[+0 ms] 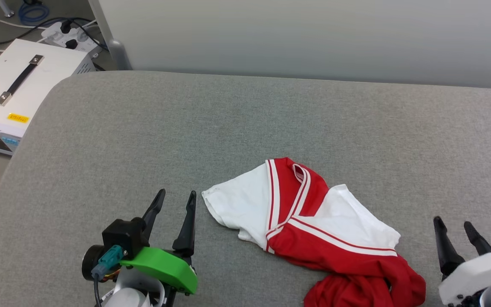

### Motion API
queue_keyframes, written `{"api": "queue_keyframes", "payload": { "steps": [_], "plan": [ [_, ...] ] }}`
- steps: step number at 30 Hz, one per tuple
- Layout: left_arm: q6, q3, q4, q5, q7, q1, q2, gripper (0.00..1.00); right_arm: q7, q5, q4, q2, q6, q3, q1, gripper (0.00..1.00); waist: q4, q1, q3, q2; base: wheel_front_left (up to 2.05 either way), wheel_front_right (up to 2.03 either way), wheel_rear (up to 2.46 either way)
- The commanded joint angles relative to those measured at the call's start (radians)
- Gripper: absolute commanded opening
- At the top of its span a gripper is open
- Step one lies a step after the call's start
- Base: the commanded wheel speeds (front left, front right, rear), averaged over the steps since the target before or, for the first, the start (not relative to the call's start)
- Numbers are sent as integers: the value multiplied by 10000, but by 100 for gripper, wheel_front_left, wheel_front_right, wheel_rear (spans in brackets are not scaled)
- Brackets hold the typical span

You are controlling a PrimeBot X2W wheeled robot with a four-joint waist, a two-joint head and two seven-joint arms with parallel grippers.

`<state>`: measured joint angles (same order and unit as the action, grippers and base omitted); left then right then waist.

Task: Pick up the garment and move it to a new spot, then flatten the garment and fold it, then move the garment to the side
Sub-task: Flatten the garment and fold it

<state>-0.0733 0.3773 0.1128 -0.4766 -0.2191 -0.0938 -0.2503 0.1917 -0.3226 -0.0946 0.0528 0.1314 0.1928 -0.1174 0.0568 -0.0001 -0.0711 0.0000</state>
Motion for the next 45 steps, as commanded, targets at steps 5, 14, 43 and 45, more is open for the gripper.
{"api": "queue_keyframes", "payload": {
  "steps": [5, 14, 43, 45],
  "plan": [
    [9, 50, -22, -52, -36, -308, 78, 100, 1441, -68, 1103, 1006, -7, -1085, 1333, 100, 327, 1, -355, 0, 0, 0, 0],
    [221, 187, 130, 28, -221, -1005, 383, 100, 3724, -956, 2648, 2995, -7, -3964, 3637, 100, 989, 1, -1163, 0, 0, 0, 0],
    [236, -191, 532, 130, -396, -851, 372, 100, 3374, -1209, 3514, 3903, -7, -3836, 5045, 0, 355, 1, -893, 0, 0, 0, 0],
    [235, -156, 510, 119, -372, -802, 362, 100, 3416, -969, 3446, 3857, -7, -3021, 4763, 0, 291, 1, -823, 0, 0, 0, 0]
  ]
}}
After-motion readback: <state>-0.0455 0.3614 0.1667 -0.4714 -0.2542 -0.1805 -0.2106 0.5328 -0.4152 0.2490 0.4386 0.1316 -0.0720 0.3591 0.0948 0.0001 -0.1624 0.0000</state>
